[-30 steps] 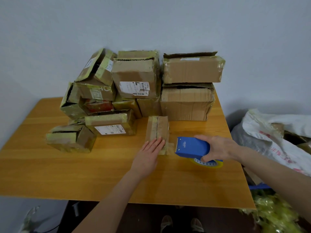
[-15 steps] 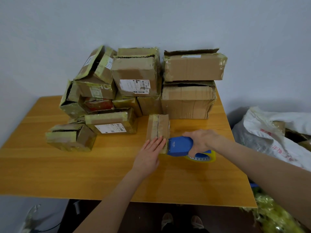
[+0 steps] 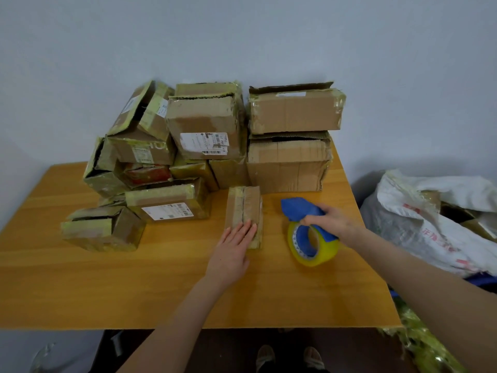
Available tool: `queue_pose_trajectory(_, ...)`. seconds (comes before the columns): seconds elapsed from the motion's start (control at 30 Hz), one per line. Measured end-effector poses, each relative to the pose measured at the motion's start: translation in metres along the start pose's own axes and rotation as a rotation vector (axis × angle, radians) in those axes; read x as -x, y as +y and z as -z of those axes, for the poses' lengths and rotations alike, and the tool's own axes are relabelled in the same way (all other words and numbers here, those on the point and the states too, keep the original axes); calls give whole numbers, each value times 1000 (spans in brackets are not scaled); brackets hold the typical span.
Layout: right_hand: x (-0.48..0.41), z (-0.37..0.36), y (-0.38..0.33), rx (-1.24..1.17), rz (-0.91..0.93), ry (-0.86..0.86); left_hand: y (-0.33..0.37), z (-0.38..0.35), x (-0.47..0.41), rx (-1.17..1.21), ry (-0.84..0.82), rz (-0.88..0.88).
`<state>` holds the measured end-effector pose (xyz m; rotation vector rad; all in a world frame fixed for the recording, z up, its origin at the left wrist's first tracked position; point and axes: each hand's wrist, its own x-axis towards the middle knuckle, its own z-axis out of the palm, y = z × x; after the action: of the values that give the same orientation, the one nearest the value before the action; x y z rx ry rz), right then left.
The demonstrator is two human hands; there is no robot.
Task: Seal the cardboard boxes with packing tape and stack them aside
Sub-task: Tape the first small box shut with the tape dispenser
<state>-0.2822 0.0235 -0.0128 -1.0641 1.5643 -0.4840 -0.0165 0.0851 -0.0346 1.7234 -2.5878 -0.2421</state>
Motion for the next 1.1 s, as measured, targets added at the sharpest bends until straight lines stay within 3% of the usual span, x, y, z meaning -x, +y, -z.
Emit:
queue_pose_trajectory(0.1, -6, -8, 20, -246, -172, 21, 7, 0, 0, 7, -1, 37)
queue_pose_trajectory(0.23, -5, -12, 28, -379, -293, 6, 10, 0, 0, 51, -19, 78)
queue_pose_trajectory(0.3, 0, -9, 26, -314, -319, 11, 10, 5, 0, 184, 6, 90)
queue_pose_trajectory(0.4, 5, -3, 22, -48, -260, 36, 4, 17, 8, 485, 218, 243)
queue_pose_trajectory(0.47, 6, -2, 14, 194, -119, 101, -7, 19, 14, 572, 329, 400)
queue_pose_trajectory(0.6, 16, -38, -20, 501, 184, 208, -13, 16, 12, 575, 299, 548)
queue_pose_trajectory(0.7, 15, -100, -31, 561, 199, 79, 2, 17, -6, 633, 172, 601)
queue_pose_trajectory(0.8, 6, -138, -29, 478, 116, 103, 0, 12, -23, 655, 60, 683)
queue_pose_trajectory(1.1, 0, -138, -30, 477, 99, 123, -20, 3, -18, 875, 89, 652)
